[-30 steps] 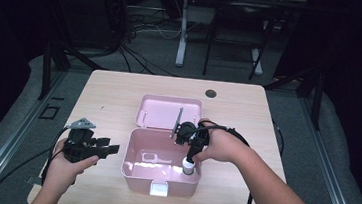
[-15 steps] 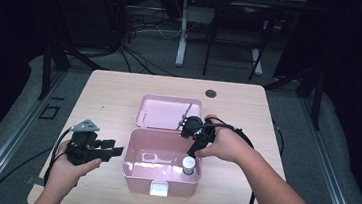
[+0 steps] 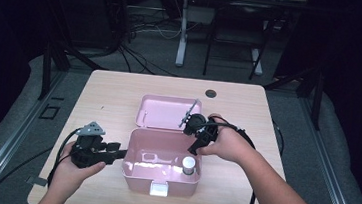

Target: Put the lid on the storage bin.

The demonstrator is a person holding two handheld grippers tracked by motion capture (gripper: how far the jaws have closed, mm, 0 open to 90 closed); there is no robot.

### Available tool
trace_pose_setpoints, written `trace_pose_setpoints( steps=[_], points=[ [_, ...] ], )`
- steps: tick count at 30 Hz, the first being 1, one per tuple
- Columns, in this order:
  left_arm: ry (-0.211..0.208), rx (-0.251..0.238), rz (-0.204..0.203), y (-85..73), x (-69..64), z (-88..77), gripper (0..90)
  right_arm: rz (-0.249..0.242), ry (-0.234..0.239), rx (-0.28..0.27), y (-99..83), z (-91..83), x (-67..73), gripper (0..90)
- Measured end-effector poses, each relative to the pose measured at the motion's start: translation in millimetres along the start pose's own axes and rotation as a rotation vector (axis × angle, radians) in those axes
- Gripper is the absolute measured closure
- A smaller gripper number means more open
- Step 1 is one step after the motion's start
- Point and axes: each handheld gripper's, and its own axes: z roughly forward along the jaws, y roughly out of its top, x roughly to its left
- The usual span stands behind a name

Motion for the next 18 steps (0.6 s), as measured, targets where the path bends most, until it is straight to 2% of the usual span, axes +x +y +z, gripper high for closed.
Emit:
trace_pose_setpoints(
  steps=[9,18],
  points=[
    [0.007,0.019,0.023,-0.7,-4.0,4.7,61.2,0.025,-0.002,-0.019,-1.2,-0.6,-2.8,45.2],
    [0.009,0.037,0.03,-2.3,-6.4,10.0,63.4,0.066,-0.031,-0.033,-3.9,-2.2,-9.9,45.7]
  ],
)
